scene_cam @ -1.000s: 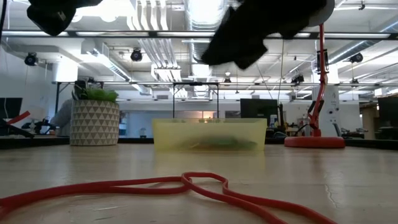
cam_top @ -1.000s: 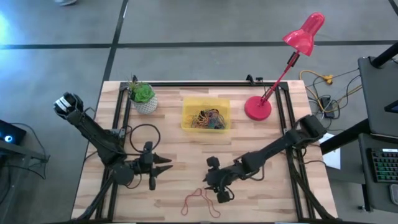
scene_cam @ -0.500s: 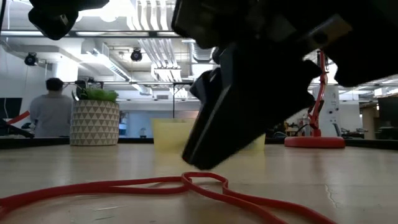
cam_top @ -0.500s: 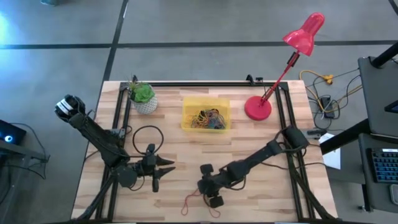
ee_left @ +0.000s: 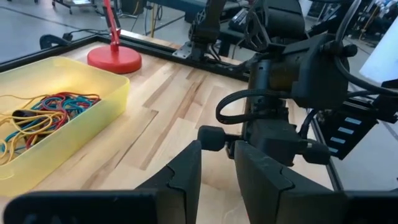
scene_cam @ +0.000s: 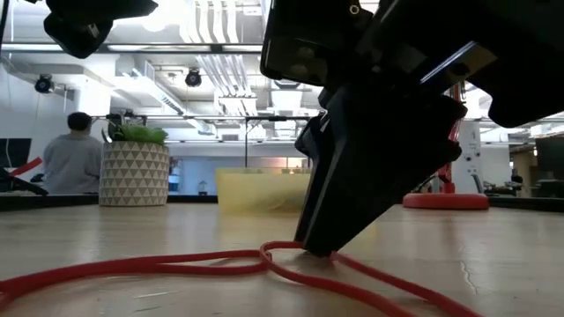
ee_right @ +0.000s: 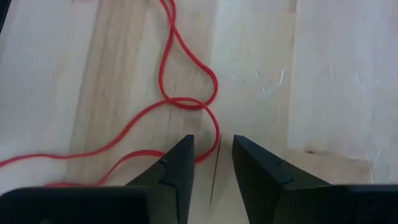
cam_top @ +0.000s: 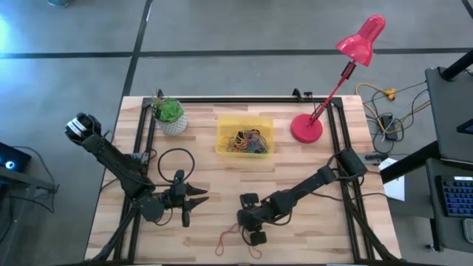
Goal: Pick and place rubber bands into bin
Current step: Put the red rubber band into the yellow bin
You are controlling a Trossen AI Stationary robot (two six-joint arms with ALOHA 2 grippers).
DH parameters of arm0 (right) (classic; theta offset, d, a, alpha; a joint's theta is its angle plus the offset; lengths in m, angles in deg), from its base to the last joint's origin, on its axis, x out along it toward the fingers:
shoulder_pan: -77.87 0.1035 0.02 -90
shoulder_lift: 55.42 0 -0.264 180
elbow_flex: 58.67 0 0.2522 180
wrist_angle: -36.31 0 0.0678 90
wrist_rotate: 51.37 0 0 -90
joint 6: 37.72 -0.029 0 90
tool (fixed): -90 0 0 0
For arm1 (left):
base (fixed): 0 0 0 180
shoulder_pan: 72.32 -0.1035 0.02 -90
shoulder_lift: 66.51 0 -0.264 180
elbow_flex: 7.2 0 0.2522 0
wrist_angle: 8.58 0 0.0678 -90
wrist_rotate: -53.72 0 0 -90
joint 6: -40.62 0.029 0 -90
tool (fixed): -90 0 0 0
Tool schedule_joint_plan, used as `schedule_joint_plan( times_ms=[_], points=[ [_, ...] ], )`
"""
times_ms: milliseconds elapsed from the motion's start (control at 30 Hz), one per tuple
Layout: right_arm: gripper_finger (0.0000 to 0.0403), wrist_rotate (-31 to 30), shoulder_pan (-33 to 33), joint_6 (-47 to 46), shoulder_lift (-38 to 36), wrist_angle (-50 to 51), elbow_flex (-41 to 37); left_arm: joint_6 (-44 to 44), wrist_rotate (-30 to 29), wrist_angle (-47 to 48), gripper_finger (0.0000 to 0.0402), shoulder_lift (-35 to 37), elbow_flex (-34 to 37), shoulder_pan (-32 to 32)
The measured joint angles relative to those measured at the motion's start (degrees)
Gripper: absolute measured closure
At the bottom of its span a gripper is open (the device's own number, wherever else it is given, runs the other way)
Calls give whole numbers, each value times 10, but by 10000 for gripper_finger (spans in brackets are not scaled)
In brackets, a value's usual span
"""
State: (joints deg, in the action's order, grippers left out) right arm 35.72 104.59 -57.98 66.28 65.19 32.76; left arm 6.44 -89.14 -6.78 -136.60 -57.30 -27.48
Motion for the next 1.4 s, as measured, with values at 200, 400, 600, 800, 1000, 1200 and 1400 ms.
schedule_joint_plan(
  times_ms=[200, 400, 600, 800, 1000, 1200, 1400],
  points=[
    [318, 4, -1, -8, 2, 3, 3, 0, 0, 0, 320, 0, 0, -1],
    [330, 17, 0, 16, 6, -4, 14, 1, -1, 0, 320, 0, 0, -2],
    [328, 42, 0, 20, 34, -8, 37, 1, -1, 2, 320, 0, 1, -2],
    [340, 42, 0, 7, 58, 7, 66, 1, -1, 4, 320, 0, 1, -2],
    [387, 42, -2, 25, 61, 24, 76, 1, 0, 4, 320, 0, 1, -2],
    [394, 40, -2, 13, 54, 26, 75, 1, 0, 4, 320, 0, 1, -2],
    [395, 27, 0, 17, 33, 44, 71, 1, 0, 4, 320, 0, 0, -2]
  ],
)
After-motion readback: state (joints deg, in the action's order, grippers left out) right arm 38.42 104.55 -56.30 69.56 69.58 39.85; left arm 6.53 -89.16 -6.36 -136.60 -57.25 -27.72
